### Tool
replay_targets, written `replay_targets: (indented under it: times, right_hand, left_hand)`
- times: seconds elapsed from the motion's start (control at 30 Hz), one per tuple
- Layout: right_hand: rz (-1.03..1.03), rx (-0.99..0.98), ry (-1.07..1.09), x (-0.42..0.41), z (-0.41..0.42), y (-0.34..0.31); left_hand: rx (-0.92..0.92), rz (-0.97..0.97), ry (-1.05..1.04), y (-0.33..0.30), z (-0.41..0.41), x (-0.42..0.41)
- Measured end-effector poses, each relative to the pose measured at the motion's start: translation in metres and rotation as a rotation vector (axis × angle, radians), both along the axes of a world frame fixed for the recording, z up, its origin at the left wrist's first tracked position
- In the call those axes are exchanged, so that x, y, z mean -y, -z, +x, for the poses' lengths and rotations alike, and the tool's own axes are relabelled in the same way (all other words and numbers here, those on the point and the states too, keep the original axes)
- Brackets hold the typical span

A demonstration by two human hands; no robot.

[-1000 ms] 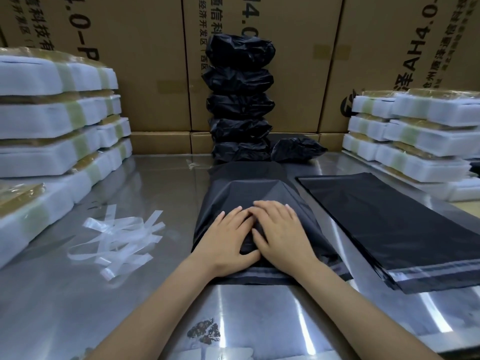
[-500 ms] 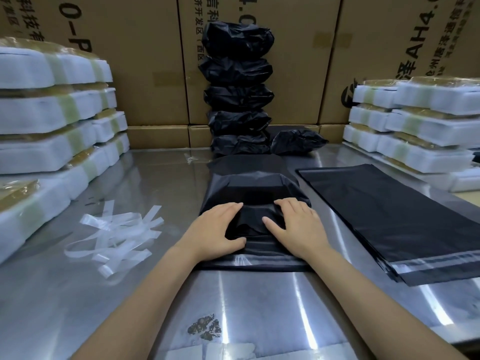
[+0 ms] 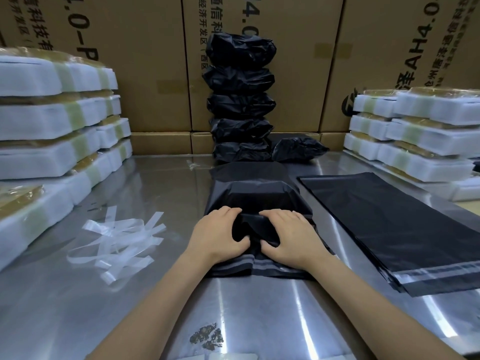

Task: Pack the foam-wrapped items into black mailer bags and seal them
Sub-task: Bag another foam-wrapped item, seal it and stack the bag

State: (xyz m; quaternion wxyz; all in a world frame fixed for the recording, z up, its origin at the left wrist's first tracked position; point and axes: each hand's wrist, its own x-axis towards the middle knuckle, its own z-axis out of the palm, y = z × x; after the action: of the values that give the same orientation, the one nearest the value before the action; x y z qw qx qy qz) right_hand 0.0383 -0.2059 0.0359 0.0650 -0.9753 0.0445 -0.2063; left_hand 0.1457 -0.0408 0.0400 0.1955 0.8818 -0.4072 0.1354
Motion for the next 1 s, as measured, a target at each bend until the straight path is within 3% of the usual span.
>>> replay_targets:
  times: [0.23, 0.47, 1.0]
  right_hand:
    - [0.019, 0.035, 0.04, -0.002, 0.006, -0.008]
    - [0.063, -0.073, 0.01, -0.004, 0.014, -0.01]
    - [0.034, -0.135, 0.169, 0.001, 0.002, -0.008]
  left_hand:
    - [-0.017, -0.086, -0.072, -0.013, -0.007, 0.017]
    - [0.011, 0.029, -0.045, -0.007, -0.005, 0.016]
    - [0.009, -0.007, -0.075, 0.002, 0.002, 0.007]
